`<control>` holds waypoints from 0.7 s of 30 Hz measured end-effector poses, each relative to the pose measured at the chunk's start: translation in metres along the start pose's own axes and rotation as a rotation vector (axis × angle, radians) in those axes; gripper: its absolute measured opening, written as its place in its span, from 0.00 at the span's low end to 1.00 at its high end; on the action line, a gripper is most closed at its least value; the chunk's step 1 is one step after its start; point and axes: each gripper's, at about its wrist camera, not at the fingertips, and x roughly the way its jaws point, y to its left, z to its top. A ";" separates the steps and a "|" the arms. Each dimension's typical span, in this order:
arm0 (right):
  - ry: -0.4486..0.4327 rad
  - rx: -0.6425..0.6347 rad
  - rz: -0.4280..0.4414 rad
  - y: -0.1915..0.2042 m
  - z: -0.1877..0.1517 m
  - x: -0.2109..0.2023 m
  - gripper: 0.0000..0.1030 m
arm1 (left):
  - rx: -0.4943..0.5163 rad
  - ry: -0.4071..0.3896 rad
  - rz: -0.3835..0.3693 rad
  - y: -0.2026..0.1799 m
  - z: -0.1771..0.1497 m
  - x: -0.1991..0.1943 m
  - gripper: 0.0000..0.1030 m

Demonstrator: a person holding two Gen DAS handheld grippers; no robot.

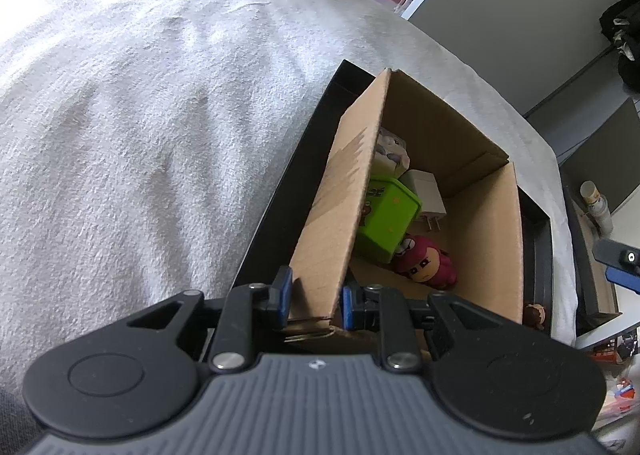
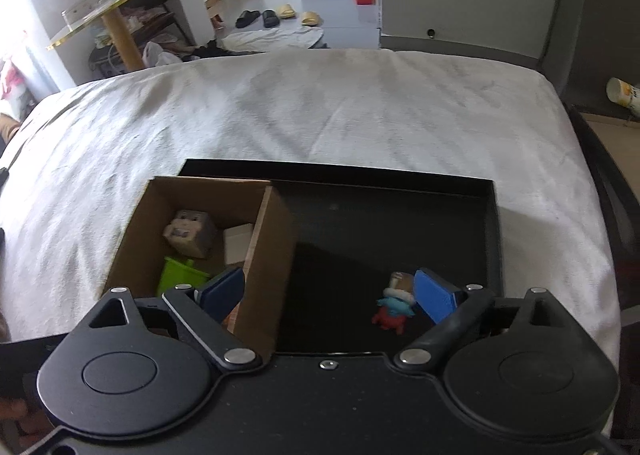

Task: Organize rigid objects
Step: 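Move the right gripper back over the tray toward the girl figure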

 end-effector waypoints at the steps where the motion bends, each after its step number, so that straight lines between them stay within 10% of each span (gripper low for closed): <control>1: 0.000 0.004 -0.003 -0.005 -0.001 0.000 0.90 | 0.000 0.000 0.003 0.000 0.000 0.000 0.22; 21: 0.033 0.074 -0.051 -0.085 -0.012 0.014 0.86 | 0.019 -0.001 0.069 -0.010 0.000 0.008 0.22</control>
